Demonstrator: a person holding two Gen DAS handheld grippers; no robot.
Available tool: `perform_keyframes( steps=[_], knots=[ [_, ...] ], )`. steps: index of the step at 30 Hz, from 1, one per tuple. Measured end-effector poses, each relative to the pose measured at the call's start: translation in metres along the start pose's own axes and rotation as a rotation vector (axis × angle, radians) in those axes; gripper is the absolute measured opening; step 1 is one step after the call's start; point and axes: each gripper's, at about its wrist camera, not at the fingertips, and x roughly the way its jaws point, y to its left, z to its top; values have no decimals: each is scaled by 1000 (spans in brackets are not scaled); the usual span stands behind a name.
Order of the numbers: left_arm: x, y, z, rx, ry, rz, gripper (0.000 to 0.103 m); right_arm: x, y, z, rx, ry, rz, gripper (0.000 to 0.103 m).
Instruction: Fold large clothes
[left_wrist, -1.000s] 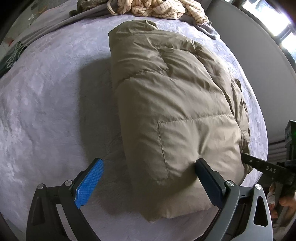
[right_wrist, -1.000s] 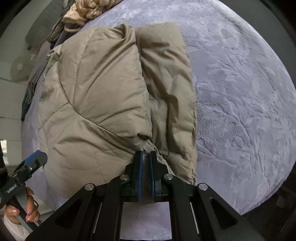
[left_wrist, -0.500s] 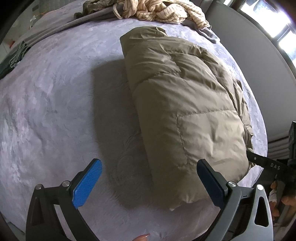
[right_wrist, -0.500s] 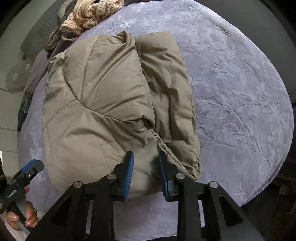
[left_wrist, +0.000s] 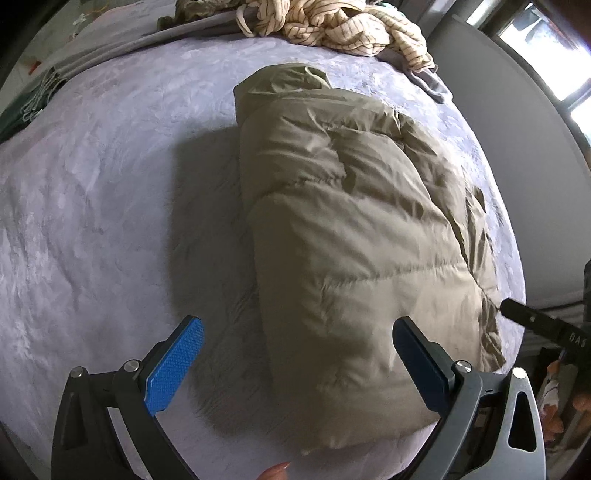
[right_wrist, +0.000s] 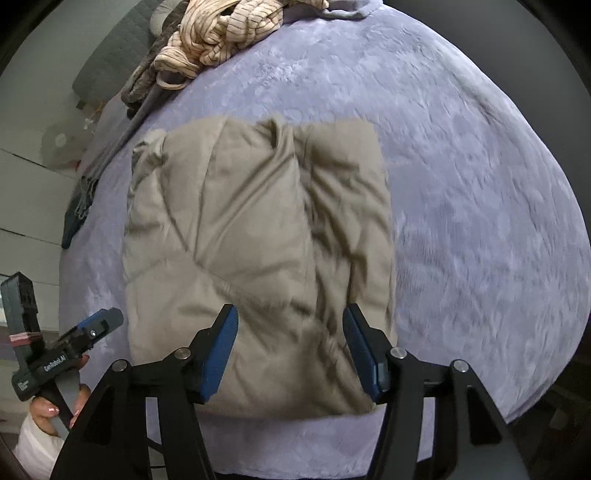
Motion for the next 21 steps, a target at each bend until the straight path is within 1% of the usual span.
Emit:
perform_keyframes(
  steps=[5,6,7,8,9,12,16,18,21],
  knots=[
    [13,-11,10,-31,23,23,102,8,-14,24,-12,18,-3,63],
    [15,-13,12,-34,25,25,102,9,-18,29,-17,12,-9,69],
    [16,-14,13,-36,25,28,102,10,-23,36,-15,7,-14,88],
    [17,-15,14,-39,28,32,102,12,-28,40,-7,-1,-8,91],
    [19,-16,15,-42,31,33,102,13,-35,44,8,-9,5,91],
    [23,-17,19,-49,39,35,102,21,-56,55,63,18,62,91],
    [26,-19,25,-47,42,24,102,34,-74,60,124,54,128,91],
    [28,-16,28,-50,42,-10,102,40,-79,62,133,74,152,91],
    [32,-3,35,-92,47,-97,102,49,-84,64,143,97,188,91]
  ],
)
